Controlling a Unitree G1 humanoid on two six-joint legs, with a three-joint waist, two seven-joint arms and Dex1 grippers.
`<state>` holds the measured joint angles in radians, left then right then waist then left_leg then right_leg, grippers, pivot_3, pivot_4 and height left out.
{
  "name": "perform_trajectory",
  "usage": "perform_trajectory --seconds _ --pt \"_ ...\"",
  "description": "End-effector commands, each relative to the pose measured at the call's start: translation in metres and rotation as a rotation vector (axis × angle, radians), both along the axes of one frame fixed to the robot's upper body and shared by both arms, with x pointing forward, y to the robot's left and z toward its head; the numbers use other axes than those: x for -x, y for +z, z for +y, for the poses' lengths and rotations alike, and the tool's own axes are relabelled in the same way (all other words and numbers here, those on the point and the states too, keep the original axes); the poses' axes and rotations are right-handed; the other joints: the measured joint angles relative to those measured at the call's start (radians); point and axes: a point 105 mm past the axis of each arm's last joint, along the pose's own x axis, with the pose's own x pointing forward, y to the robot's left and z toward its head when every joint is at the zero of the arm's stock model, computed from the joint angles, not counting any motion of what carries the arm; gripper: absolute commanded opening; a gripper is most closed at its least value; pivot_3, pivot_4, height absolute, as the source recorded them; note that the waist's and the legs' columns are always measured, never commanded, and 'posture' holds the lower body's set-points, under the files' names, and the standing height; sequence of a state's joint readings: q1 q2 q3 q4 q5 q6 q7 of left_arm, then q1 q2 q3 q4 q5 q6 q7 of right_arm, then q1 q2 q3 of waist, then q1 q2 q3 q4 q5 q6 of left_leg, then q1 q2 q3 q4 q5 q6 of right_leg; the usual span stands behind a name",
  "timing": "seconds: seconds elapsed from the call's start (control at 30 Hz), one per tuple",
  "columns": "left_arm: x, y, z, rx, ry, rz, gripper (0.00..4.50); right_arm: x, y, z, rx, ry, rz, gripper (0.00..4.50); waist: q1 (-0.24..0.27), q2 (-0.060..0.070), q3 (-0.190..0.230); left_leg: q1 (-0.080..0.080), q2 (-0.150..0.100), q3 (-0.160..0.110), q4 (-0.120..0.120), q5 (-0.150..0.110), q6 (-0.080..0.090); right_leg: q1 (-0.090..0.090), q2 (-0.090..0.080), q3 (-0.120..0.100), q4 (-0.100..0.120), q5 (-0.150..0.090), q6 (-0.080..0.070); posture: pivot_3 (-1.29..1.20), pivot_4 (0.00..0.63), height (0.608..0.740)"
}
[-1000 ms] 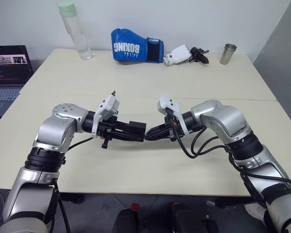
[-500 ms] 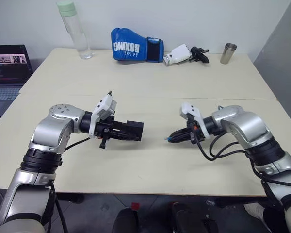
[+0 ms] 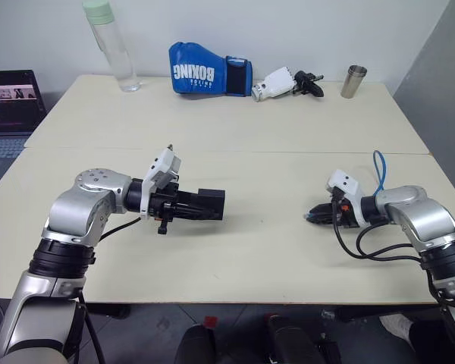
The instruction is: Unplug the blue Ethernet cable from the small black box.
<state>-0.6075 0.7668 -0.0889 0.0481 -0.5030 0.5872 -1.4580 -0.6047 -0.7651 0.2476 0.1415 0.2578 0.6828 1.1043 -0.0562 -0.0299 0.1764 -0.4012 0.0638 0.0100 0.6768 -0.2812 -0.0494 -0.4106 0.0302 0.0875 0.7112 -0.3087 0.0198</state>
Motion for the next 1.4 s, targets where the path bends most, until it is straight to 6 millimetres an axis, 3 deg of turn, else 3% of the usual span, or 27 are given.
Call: perform_trajectory --seconds 0.03,0.2,0.3,0.47,0.73,0.9,1.13,1.4 --pt "0.000 0.011 0.000 0.035 0.019 -0.033 0.79 0.001 0.023 0.007 -0.046 0.041 -0.093 2.48 0.001 0.000 0.000 0.000 0.000 0.000 0.000 0.000 0.000 0.000 0.000 0.000 0.000 0.000 0.000 0.00 0.150 0.740" --pt "-0.003 0.011 0.003 0.043 0.067 -0.050 0.79 0.014 0.047 0.021 -0.052 0.163 -0.192 3.71 0.003 0.000 0.001 0.000 0.000 0.000 0.000 0.000 0.000 0.000 0.000 0.000 0.000 0.000 0.000 0.00 0.150 0.740" --pt "-0.025 0.009 0.008 0.057 0.225 -0.134 0.79 0.030 0.074 0.045 -0.105 0.277 -0.266 3.73 0.004 0.001 0.001 0.000 0.000 0.000 0.000 0.000 0.000 0.000 0.000 0.000 0.000 0.000 0.000 0.00 0.150 0.740" --pt "-0.066 -0.002 0.019 0.056 0.522 -0.269 0.79 0.045 0.099 0.078 -0.161 0.359 -0.350 3.73 0.006 0.001 0.002 0.000 0.000 -0.002 0.001 0.000 0.000 0.001 0.000 0.000 0.001 0.000 0.000 0.00 0.150 0.740" --pt "-0.118 -0.028 0.051 0.052 1.004 -0.437 0.79 0.043 0.104 0.114 -0.188 0.401 -0.397 3.73 0.018 0.000 0.002 0.000 -0.001 -0.002 0.001 0.000 0.000 0.001 -0.003 0.000 0.000 0.000 0.000 0.00 0.150 0.740" --pt "-0.127 -0.046 0.063 0.086 1.162 -0.408 0.79 0.042 0.099 0.123 -0.166 0.430 -0.406 3.73 0.027 0.000 0.001 -0.001 -0.001 -0.002 0.001 0.000 0.000 0.001 -0.004 -0.001 0.000 0.000 0.000 0.00 0.150 0.740" --pt "-0.128 -0.060 0.073 0.094 1.225 -0.373 0.79 0.042 0.096 0.125 -0.159 0.437 -0.404 3.73 0.026 0.000 0.001 -0.001 -0.002 -0.002 0.001 0.000 0.000 0.001 -0.004 -0.005 0.001 0.000 0.000 0.00 0.150 0.740" --pt "-0.125 -0.052 0.076 0.110 1.222 -0.414 2.53 0.041 0.096 0.123 -0.157 0.435 -0.398 3.73 0.026 0.000 0.001 -0.001 -0.001 -0.004 0.001 0.000 -0.001 0.002 -0.004 -0.008 0.001 0.000 0.000 0.00 0.150 0.740"
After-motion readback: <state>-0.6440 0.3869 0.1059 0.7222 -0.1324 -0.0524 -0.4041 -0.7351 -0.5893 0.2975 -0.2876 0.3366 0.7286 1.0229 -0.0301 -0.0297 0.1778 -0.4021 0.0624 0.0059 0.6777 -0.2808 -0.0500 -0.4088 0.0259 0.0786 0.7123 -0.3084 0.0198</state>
